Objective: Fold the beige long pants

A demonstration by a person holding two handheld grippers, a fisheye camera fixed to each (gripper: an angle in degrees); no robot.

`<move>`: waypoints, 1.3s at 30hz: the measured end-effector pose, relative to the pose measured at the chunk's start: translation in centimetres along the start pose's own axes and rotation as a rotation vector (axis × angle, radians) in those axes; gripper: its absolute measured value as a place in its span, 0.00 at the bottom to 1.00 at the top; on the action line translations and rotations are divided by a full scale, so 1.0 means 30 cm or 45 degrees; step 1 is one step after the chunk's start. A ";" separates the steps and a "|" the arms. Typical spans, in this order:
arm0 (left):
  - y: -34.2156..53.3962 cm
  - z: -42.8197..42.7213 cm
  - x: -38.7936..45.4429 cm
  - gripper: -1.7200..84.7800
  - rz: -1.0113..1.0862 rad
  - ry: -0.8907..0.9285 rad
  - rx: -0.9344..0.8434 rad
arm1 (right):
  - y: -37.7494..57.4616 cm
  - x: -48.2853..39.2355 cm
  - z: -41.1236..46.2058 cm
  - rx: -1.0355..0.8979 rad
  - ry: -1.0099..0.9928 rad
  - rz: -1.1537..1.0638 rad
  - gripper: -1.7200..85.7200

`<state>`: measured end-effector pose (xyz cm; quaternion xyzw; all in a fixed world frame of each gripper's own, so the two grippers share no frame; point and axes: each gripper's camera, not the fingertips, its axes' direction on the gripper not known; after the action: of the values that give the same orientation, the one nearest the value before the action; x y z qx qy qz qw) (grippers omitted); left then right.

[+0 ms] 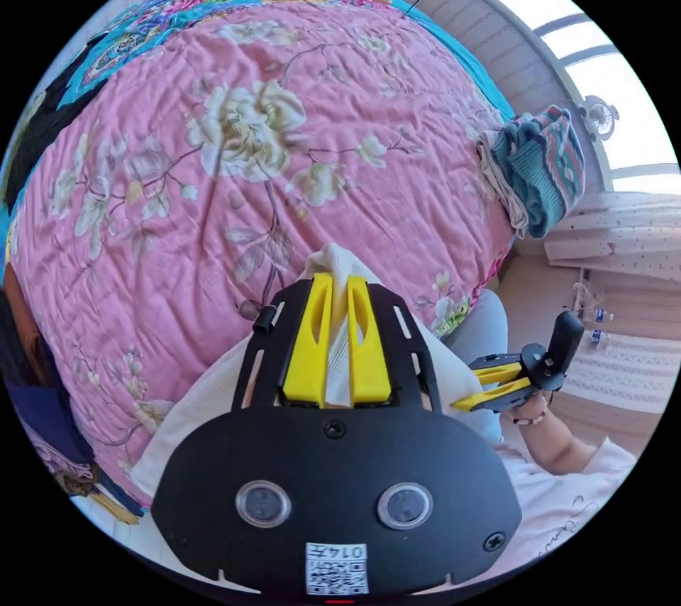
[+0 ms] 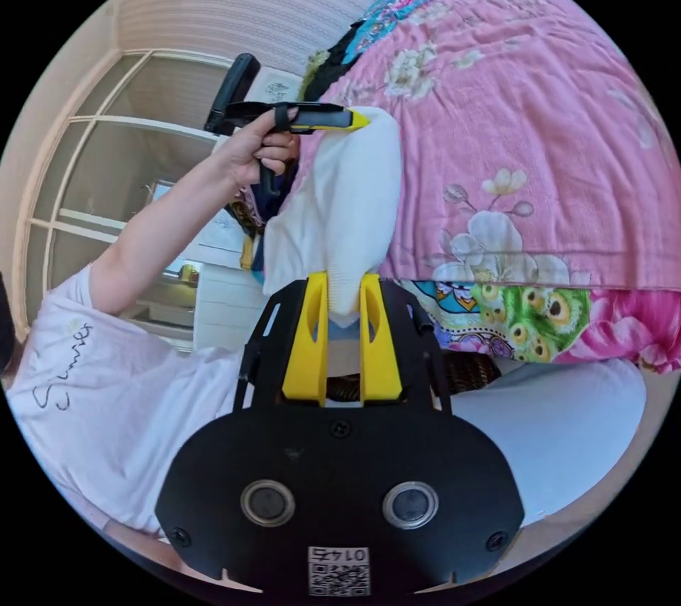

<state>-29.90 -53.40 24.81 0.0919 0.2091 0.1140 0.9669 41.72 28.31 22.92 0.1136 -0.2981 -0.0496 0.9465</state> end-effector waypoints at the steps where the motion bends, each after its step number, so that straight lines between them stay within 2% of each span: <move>1: -0.008 -0.037 -0.006 0.06 -0.005 0.012 0.038 | -0.003 -0.006 -0.031 0.049 -0.080 -0.034 0.10; 7: -0.075 -0.281 0.057 0.06 0.112 0.058 0.268 | -0.067 -0.067 -0.282 0.323 -0.075 -0.213 0.10; 12: -0.016 -0.363 0.041 0.06 0.153 0.185 0.397 | -0.109 -0.072 -0.381 0.274 0.113 -0.253 0.10; 15: 0.118 -0.359 -0.061 0.06 0.126 0.241 0.407 | -0.140 -0.153 -0.279 0.127 0.115 -0.423 0.10; 19: 0.454 -0.426 -0.298 0.06 -0.071 0.288 0.541 | -0.224 -0.308 -0.002 -0.071 -0.129 -0.644 0.11; 22: 0.740 -0.416 -0.464 0.06 -0.355 0.053 0.590 | -0.290 -0.417 0.295 -0.281 -0.269 -0.681 0.12; 23: 0.846 -0.388 -0.523 0.04 -0.510 -0.057 0.595 | -0.304 -0.442 0.415 -0.376 -0.278 -0.659 0.13; 25: 0.983 -0.344 -0.586 0.02 -0.652 -0.187 0.592 | -0.311 -0.463 0.548 -0.520 -0.261 -0.641 0.12; 27: 1.095 -0.303 -0.616 0.01 -0.747 -0.178 0.601 | -0.310 -0.472 0.604 -0.619 -0.265 -0.612 0.11; 30: 1.222 -0.236 -0.576 0.02 -0.699 -0.052 0.635 | -0.316 -0.470 0.556 -0.591 -0.215 -0.573 0.10; 35: 1.312 -0.168 -0.343 0.07 -0.405 0.103 0.709 | -0.367 -0.479 0.347 -0.351 -0.055 -0.450 0.07; 39: 1.300 -0.141 -0.179 0.09 -0.171 0.005 0.713 | -0.450 -0.563 0.309 -0.236 0.060 -0.474 0.04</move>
<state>-43.54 -16.91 31.88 0.3410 0.2400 -0.0123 0.9088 22.22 16.24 17.66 0.0802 -0.2439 -0.2483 0.9340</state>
